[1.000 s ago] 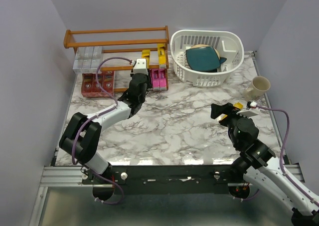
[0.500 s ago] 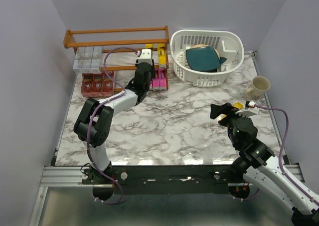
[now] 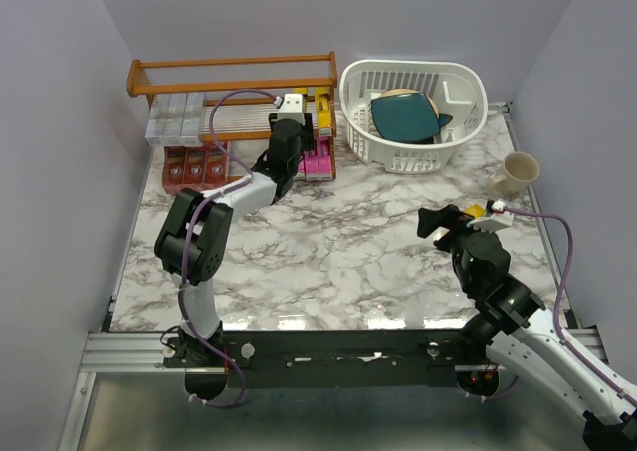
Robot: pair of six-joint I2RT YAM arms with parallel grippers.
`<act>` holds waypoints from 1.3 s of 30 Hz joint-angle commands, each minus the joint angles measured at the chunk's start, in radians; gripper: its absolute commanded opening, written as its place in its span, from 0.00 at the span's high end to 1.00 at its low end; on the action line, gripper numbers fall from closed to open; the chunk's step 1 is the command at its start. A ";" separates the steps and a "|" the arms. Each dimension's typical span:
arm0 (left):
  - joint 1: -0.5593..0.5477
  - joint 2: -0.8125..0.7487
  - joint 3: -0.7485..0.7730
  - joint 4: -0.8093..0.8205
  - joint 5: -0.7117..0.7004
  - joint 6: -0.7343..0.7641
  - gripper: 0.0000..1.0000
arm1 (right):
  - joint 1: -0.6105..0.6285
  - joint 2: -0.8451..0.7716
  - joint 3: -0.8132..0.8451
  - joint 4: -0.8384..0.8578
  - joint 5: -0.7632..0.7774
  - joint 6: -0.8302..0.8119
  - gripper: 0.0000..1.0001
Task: Place and organize the toothpastes onto the shelf
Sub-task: Place the toothpaste on the shelf.
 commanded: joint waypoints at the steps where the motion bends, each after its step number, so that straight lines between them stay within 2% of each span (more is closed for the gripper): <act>1: 0.007 -0.034 -0.022 0.033 0.017 -0.007 0.35 | -0.004 0.001 -0.009 0.022 0.002 -0.013 0.00; 5: 0.007 -0.073 -0.064 0.046 0.020 -0.023 0.33 | -0.003 -0.002 -0.011 0.022 0.002 -0.013 0.00; 9: 0.008 -0.105 -0.081 0.049 0.017 -0.035 0.35 | -0.003 -0.001 -0.011 0.025 -0.004 -0.013 0.00; 22: 0.028 -0.062 0.001 -0.037 0.112 -0.004 0.43 | -0.003 -0.005 -0.011 0.022 -0.002 -0.016 0.00; 32: 0.028 -0.073 0.030 -0.082 0.181 -0.001 0.58 | -0.003 0.004 -0.009 0.025 -0.005 -0.019 0.00; 39: 0.025 -0.073 0.050 -0.123 0.210 -0.075 0.62 | -0.003 0.002 -0.009 0.024 -0.004 -0.017 0.01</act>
